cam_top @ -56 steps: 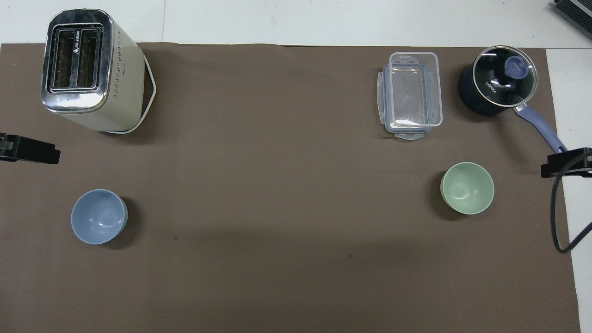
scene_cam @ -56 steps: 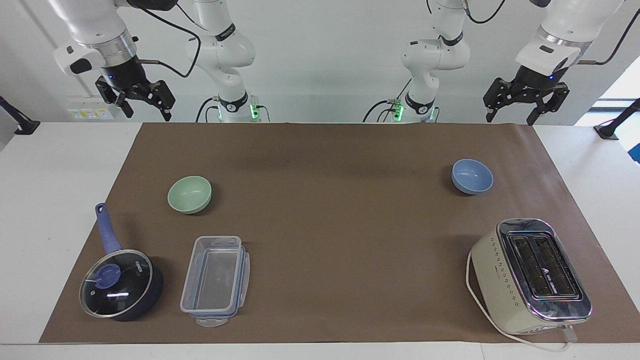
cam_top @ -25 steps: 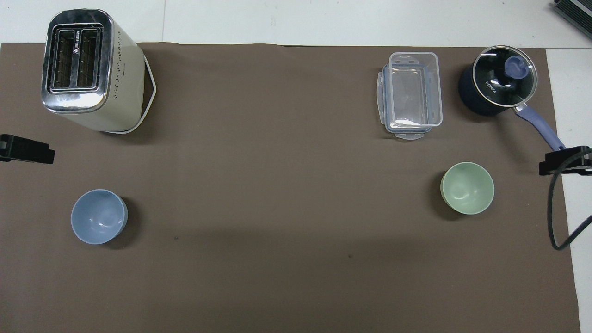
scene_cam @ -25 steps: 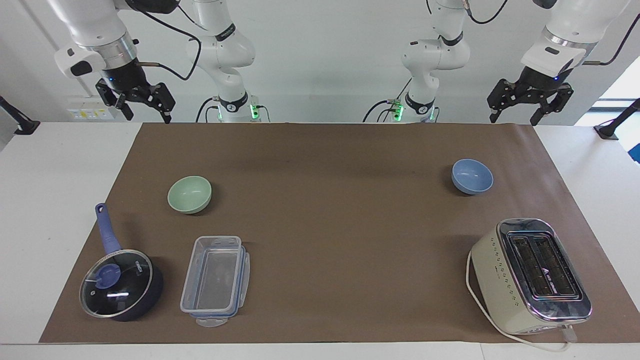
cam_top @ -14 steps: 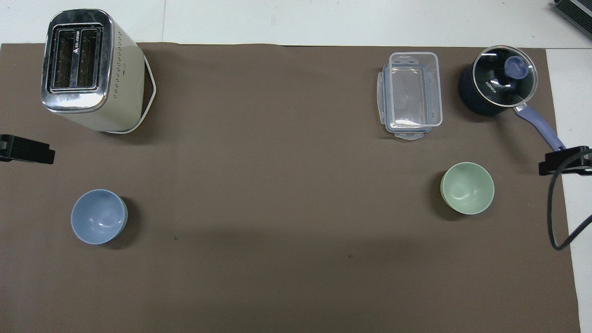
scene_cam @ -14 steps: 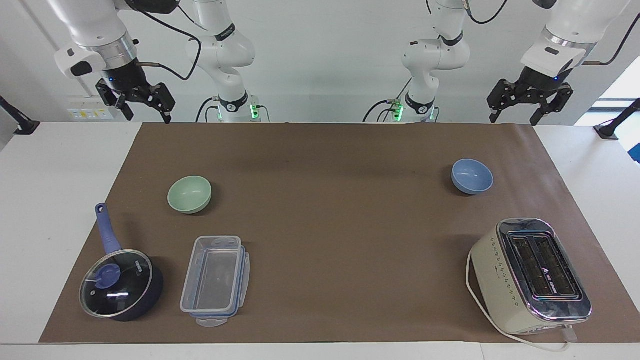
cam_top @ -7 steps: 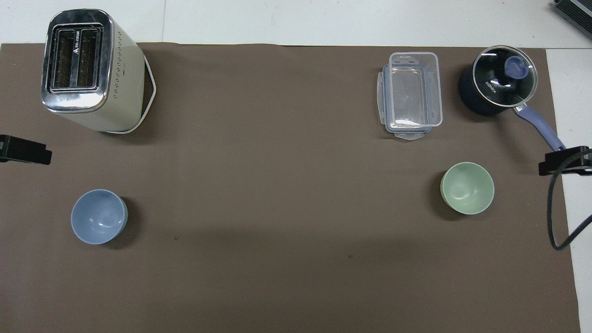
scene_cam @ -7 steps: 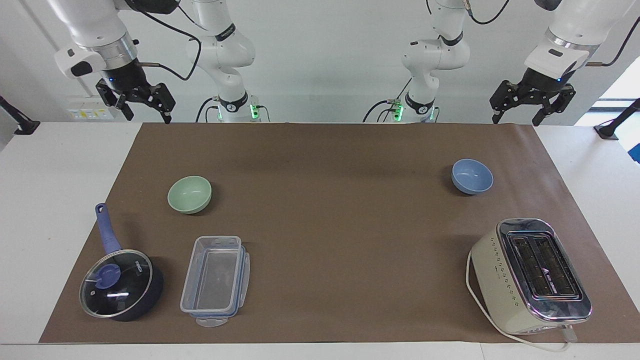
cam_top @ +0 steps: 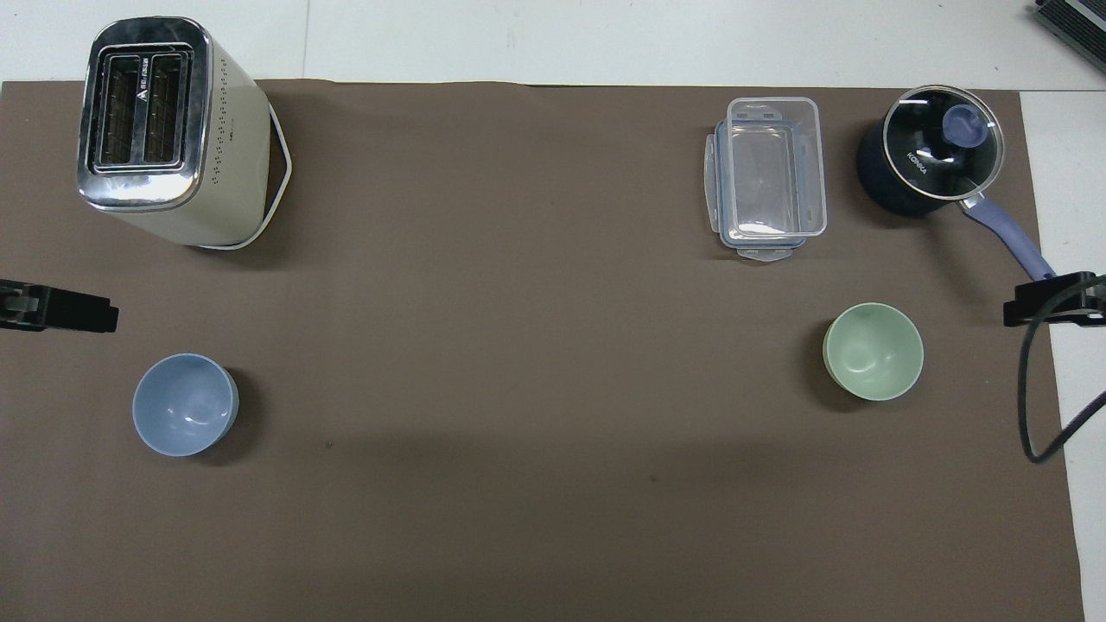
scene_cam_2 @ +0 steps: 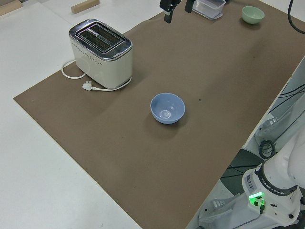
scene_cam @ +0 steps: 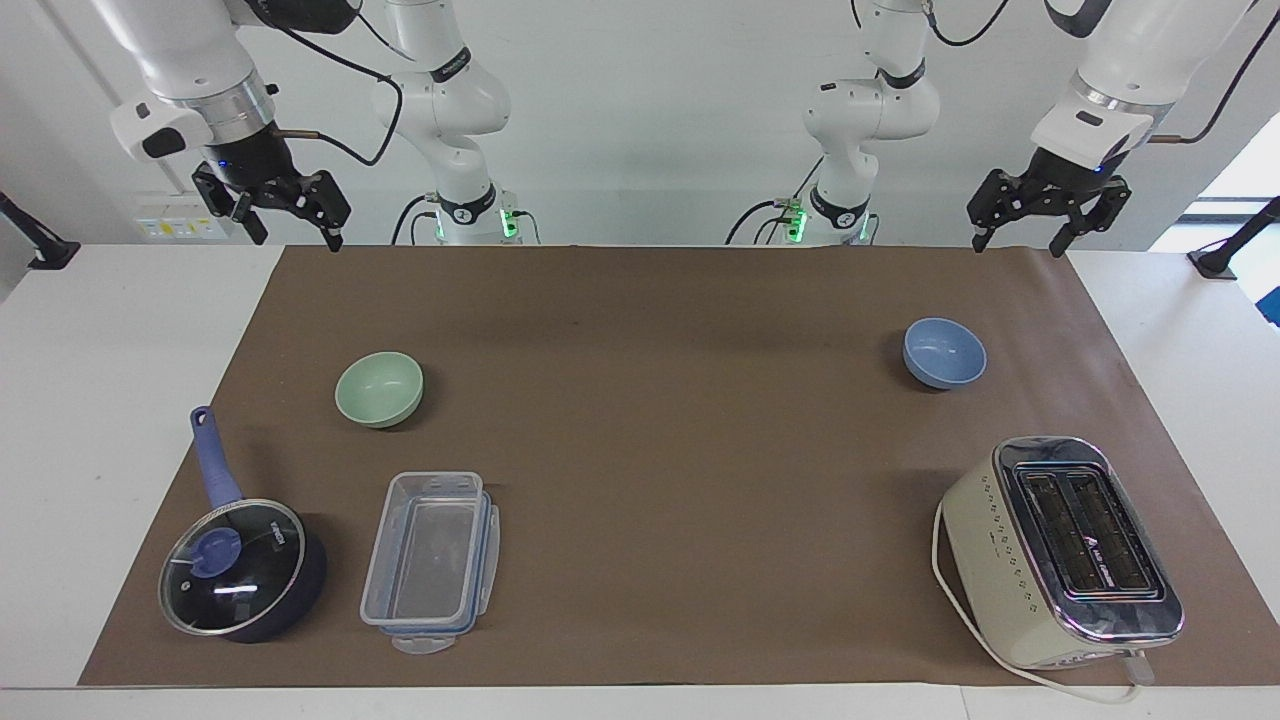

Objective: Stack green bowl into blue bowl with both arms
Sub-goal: 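Reach the left gripper to the blue bowl rim and grasp it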

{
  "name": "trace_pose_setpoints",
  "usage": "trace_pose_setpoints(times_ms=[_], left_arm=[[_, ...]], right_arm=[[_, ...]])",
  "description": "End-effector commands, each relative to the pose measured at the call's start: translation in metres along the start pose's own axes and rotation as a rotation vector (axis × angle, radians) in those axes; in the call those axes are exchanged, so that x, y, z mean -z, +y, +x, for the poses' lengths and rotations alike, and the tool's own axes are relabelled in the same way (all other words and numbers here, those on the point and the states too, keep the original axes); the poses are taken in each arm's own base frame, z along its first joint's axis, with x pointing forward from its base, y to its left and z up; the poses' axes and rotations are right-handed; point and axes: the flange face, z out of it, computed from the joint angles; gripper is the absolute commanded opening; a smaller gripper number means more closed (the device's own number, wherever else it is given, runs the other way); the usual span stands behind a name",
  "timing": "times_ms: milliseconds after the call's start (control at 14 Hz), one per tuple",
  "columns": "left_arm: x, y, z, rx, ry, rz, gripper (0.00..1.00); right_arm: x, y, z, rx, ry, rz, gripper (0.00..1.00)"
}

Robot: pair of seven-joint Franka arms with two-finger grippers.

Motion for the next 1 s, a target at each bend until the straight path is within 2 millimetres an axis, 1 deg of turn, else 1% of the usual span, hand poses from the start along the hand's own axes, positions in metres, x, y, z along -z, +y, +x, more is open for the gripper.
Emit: trace_pose_setpoints(times_ms=[0, 142, 285, 356, 498, 712, 783, 925], left_arm=[[-0.043, -0.007, -0.028, 0.020, 0.018, -0.023, 1.00], [-0.068, -0.009, -0.035, -0.009, 0.005, -0.028, 1.00], [-0.094, -0.025, -0.042, -0.006, -0.012, -0.044, 1.00], [-0.108, -0.029, -0.047, -0.028, -0.006, -0.053, 1.00], [-0.137, -0.059, -0.060, -0.046, 0.002, -0.053, 1.00], [-0.168, -0.091, -0.069, -0.033, 0.037, -0.080, 1.00], [-0.182, -0.101, -0.070, -0.027, 0.048, -0.092, 1.00], [-0.202, -0.116, -0.071, -0.012, 0.058, -0.108, 1.00]], right_arm=[[-0.001, 0.004, -0.003, 0.003, 0.017, 0.010, 1.00], [-0.001, 0.004, -0.003, 0.005, 0.017, 0.010, 1.00], [-0.001, 0.004, -0.003, 0.003, 0.017, 0.010, 1.00], [-0.001, 0.004, -0.003, 0.003, 0.017, 0.010, 1.00], [-0.001, 0.004, -0.003, 0.003, 0.017, 0.010, 1.00], [-0.001, 0.003, -0.004, 0.005, 0.017, 0.010, 1.00], [-0.001, 0.003, -0.004, 0.003, 0.017, 0.010, 1.00], [-0.001, 0.003, -0.004, 0.003, 0.015, 0.010, 1.00]])
